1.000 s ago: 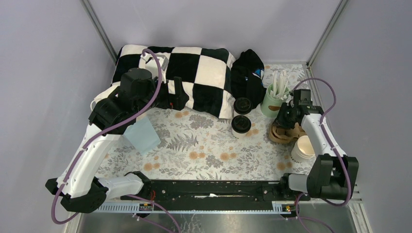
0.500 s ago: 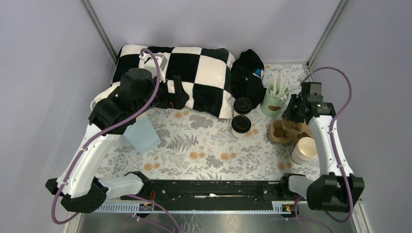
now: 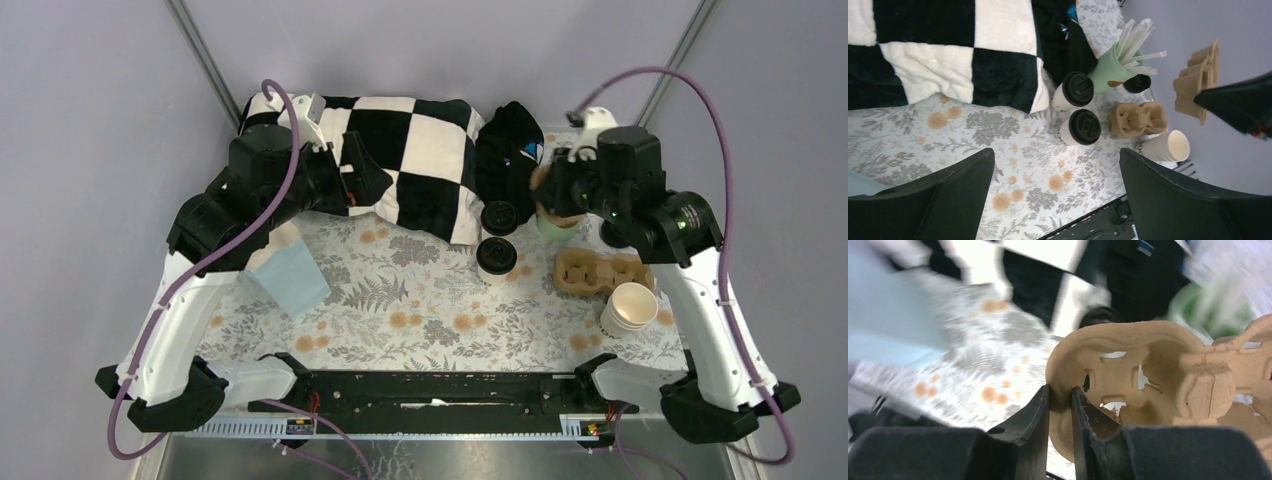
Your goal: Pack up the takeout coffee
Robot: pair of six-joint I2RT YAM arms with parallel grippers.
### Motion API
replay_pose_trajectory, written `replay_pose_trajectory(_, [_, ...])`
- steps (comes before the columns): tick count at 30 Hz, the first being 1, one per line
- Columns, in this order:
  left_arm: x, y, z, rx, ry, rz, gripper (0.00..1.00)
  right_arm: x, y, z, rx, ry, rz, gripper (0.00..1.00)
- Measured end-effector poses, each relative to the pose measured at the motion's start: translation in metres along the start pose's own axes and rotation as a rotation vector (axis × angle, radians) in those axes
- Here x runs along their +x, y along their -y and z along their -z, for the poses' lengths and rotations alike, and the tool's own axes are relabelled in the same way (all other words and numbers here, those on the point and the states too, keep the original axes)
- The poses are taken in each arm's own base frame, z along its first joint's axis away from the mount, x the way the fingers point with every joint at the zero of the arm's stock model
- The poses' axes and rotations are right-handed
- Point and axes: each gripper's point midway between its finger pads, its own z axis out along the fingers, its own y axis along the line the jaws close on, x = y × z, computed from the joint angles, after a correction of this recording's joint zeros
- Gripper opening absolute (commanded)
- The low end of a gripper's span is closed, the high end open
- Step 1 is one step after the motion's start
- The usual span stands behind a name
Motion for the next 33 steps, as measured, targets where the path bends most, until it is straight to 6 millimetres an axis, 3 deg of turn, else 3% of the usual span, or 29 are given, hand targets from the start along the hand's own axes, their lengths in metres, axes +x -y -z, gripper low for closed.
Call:
replay_pose_trajectory(3, [-0.006, 0.006, 0.003, 0.013, 0.002, 0.044, 0.99, -0.021, -0.078, 0.025, -0.223, 0.044, 0.170, 0.00])
replay_pose_trajectory(5, [-0.011, 0.006, 0.007, -0.002, 0.002, 0.064, 0.99, -0.025, -0.127, 0.037, -0.363, 0.050, 0.282, 0.00])
replay_pose_trajectory(8, [-0.026, 0.000, 0.017, -0.056, 0.026, 0.082, 0.99, -0.010, -0.174, 0.032, -0.482, 0.008, 0.408, 0.00])
replay_pose_trajectory(10, [-0.038, -0.009, 0.027, -0.125, 0.052, 0.087, 0.99, 0.008, -0.189, 0.019, -0.516, -0.053, 0.463, 0.00])
replay_pose_trajectory(12, [-0.048, -0.024, 0.035, -0.205, 0.087, 0.087, 0.99, 0.026, -0.193, 0.004, -0.522, -0.111, 0.489, 0.00])
replay_pose_trajectory(16, [-0.030, -0.072, 0.047, -0.397, 0.057, 0.102, 0.99, 0.046, -0.191, -0.009, -0.521, -0.169, 0.493, 0.00])
replay_pose_trajectory(21, [-0.002, -0.123, 0.050, -0.630, -0.004, 0.136, 0.99, 0.047, -0.193, -0.003, -0.549, -0.153, 0.476, 0.00])
replay_pose_trajectory(29, [-0.004, -0.193, 0.035, -0.922, -0.001, 0.097, 0.97, 0.046, -0.191, 0.010, -0.576, -0.126, 0.464, 0.00])
replay_pose_trajectory(31, [0.001, -0.212, 0.029, -0.968, -0.023, 0.093, 0.91, 0.049, -0.188, 0.011, -0.575, -0.130, 0.461, 0.00])
replay_pose_trajectory(33, [0.007, -0.228, 0.021, -1.001, -0.054, 0.091, 0.69, 0.051, -0.186, 0.013, -0.575, -0.133, 0.456, 0.00])
